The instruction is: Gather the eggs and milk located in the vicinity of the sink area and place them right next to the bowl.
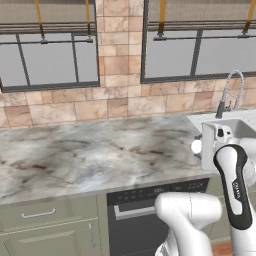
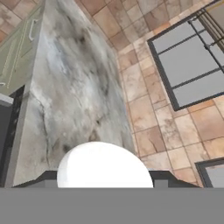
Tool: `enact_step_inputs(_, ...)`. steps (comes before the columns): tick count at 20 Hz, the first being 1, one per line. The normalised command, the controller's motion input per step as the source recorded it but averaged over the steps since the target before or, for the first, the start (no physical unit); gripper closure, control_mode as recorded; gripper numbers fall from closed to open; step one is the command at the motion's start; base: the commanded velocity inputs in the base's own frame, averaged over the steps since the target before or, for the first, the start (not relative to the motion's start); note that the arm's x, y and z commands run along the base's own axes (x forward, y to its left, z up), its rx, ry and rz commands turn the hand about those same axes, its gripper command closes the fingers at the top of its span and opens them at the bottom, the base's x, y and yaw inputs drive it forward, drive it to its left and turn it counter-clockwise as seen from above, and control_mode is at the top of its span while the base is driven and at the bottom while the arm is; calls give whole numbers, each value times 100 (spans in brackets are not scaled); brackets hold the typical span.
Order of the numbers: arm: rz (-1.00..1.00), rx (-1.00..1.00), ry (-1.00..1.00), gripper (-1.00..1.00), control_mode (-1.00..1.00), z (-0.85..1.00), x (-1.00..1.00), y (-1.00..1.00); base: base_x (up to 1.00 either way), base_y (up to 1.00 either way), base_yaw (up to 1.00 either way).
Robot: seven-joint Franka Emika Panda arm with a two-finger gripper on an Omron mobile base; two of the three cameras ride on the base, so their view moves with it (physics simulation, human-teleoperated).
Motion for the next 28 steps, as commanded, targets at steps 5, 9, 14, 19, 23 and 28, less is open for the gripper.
enact_step_inputs(5, 0, 0, 0, 100, 100, 0, 1, 0, 4, 0, 0)
enact_step_inputs(9, 0, 0, 0, 100, 100, 0, 0, 0, -9, 0, 3)
enact_step_inputs(14, 0, 0, 0, 100, 100, 0, 0, 0, -43, -10, 1)
enact_step_inputs(19, 0, 0, 0, 100, 100, 0, 0, 0, -64, -10, 1)
enact_step_inputs(23, 0, 0, 0, 100, 100, 0, 0, 0, -45, -8, 0)
enact_step_inputs(28, 0, 0, 0, 100, 100, 0, 0, 0, -7, -36, 0)
